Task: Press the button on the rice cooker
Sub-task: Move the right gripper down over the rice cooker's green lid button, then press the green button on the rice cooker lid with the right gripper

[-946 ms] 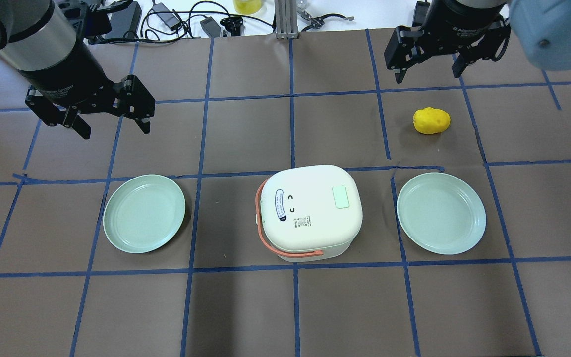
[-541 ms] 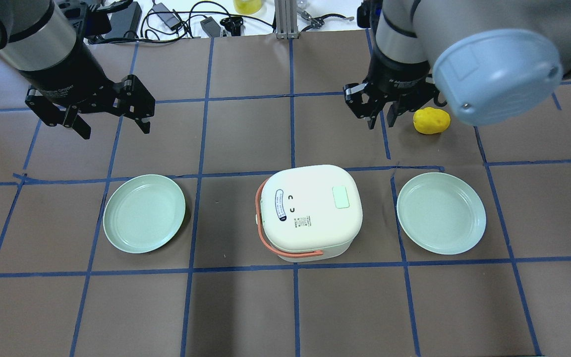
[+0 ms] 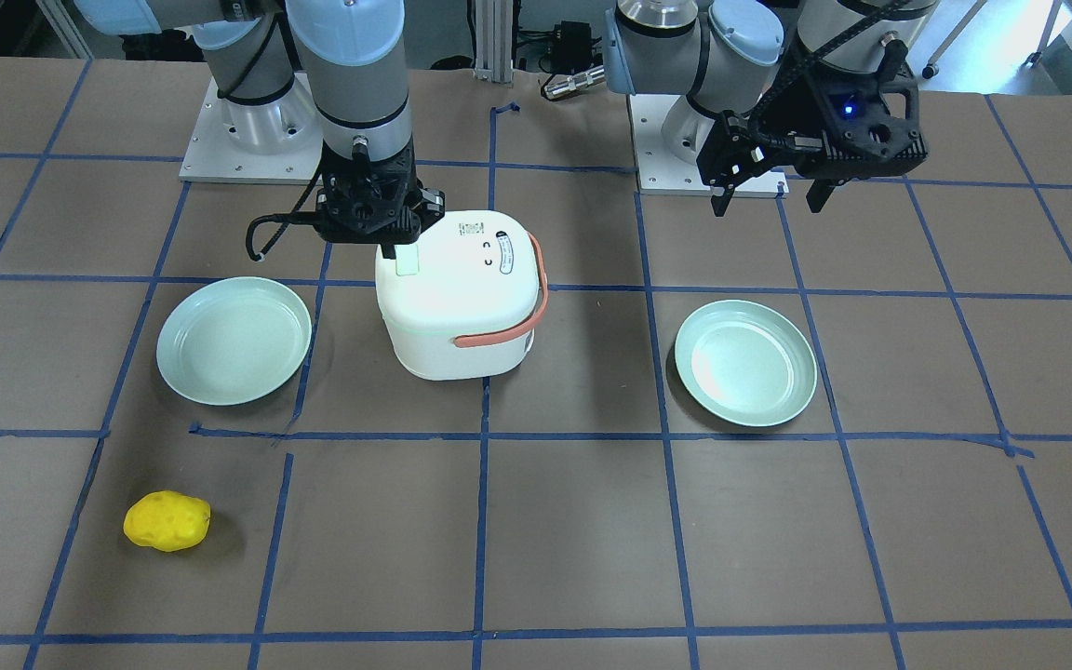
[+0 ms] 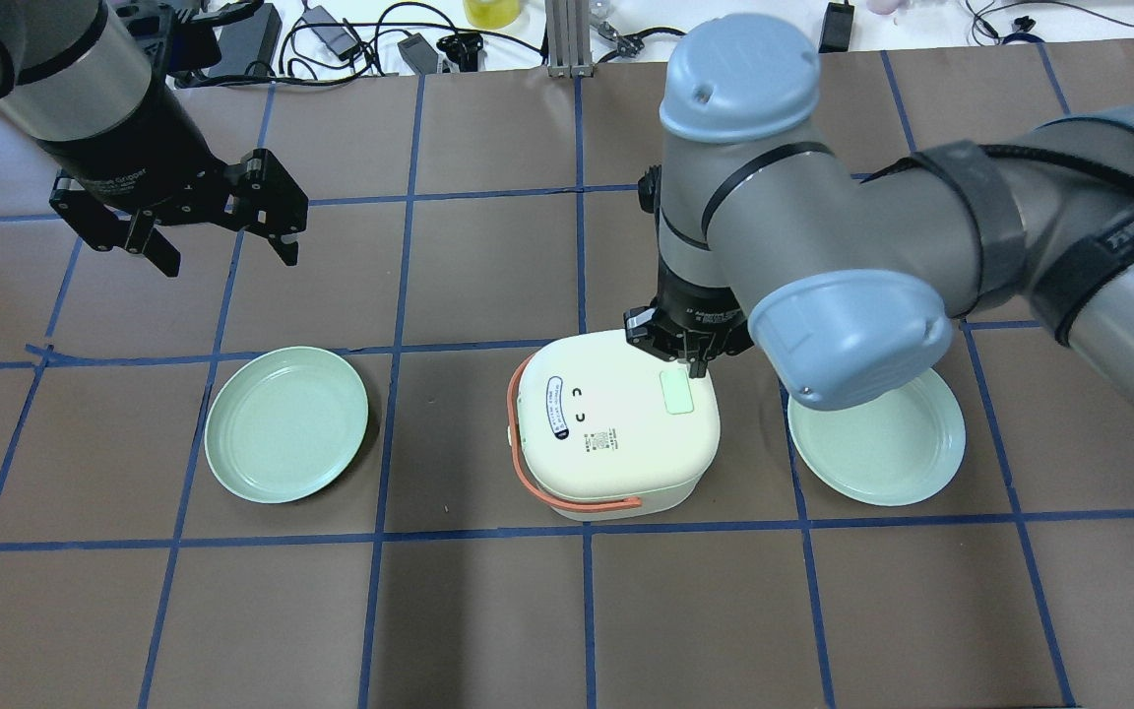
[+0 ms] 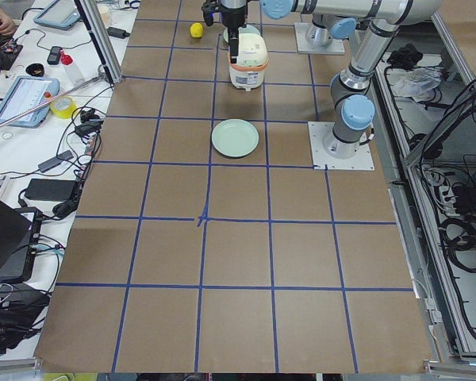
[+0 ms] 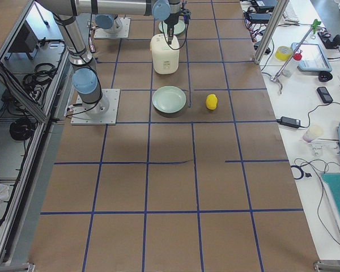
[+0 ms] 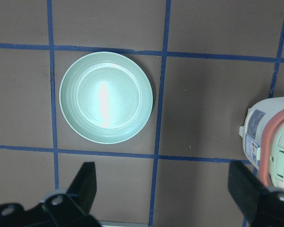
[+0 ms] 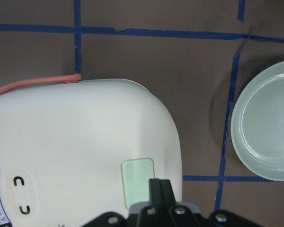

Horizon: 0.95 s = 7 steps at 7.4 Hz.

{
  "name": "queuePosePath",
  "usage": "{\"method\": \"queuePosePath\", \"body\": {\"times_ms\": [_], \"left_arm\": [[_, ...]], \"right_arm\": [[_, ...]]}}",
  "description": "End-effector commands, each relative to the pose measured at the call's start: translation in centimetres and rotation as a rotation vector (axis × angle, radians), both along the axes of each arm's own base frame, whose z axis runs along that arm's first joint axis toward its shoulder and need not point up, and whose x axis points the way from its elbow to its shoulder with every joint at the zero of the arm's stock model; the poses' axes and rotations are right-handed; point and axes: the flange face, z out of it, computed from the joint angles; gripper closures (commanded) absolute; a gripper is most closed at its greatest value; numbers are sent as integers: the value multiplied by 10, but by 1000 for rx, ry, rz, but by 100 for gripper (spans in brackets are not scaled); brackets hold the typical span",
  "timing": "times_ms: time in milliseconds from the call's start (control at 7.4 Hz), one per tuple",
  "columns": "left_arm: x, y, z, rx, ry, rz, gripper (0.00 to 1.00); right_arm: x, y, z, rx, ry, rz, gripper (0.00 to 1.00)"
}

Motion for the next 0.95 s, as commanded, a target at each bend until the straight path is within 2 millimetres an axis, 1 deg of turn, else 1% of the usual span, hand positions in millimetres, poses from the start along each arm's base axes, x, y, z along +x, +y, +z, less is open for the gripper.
{"method": "queuePosePath", "body": {"times_ms": [0,135,270,405,541,676,811], "left_arm": [[0,0,0,0,0,-1,0],[0,0,0,0,0,-1,0],[0,0,0,0,0,-1,0],[0,0,0,0,0,0,0],[0,0,0,0,0,-1,0],[0,0,0,0,0,0,0],[0,0,0,0,0,-1,0]], "right_arm": [[8,9,-16,6,2,26,100],[8,9,-18,11,1,46,100],[12,12,-28,31,7,67,100],[15,13,-30,10,2,75,100],[15,13,-30,5,2,78,94],[15,9,-18,-22,6,76,1],[12,5,0,-46,7,73,0]]}}
